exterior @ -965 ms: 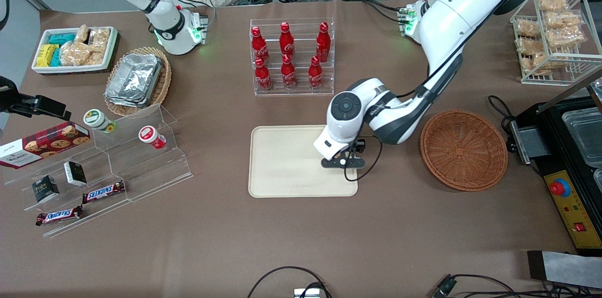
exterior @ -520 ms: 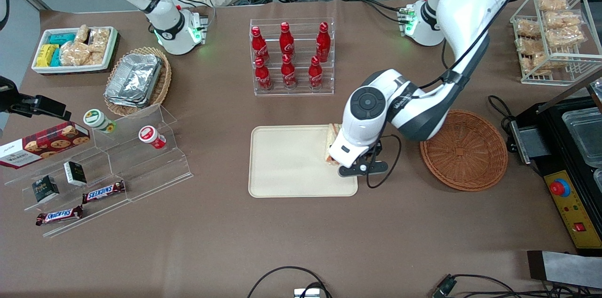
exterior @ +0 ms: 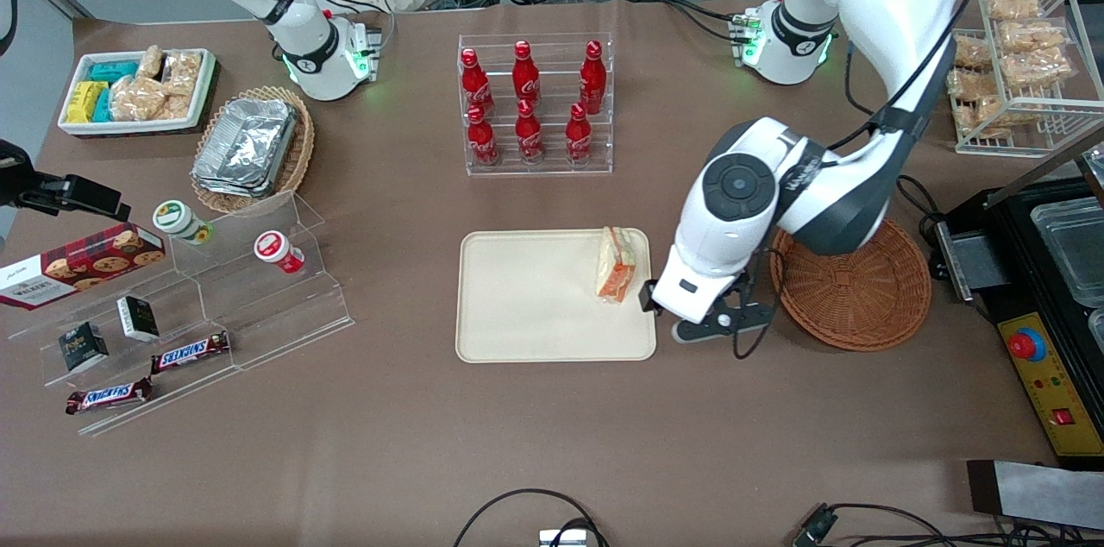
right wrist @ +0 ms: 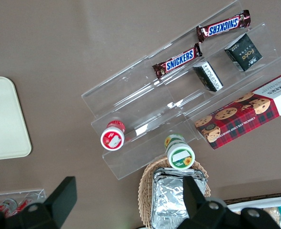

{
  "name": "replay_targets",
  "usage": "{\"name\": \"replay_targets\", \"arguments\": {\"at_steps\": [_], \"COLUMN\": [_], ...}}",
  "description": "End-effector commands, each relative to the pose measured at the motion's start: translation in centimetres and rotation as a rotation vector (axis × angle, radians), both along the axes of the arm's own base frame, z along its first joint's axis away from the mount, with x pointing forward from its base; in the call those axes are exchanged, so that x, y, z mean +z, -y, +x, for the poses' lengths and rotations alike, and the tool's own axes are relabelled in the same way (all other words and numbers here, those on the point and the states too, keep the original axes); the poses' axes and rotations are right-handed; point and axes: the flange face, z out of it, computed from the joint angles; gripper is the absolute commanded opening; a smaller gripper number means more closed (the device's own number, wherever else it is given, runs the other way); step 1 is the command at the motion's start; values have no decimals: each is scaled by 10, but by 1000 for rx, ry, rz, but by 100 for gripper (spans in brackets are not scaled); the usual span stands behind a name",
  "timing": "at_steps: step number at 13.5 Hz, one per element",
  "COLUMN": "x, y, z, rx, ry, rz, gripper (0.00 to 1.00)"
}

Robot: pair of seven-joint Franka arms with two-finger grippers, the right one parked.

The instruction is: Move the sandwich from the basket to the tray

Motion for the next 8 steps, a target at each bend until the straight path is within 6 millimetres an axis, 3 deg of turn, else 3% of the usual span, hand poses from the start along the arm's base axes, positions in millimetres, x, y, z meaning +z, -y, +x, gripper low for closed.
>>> {"name": "replay_targets", "arguments": {"at_steps": [1, 3, 8], "x": [41, 55, 67], "y": [-24, -33, -61], "z": [10, 13, 16], "rx": [52, 66, 93], "ry": [3, -19, -36], "rz": [7, 21, 50], "gripper": [100, 100, 100]}}
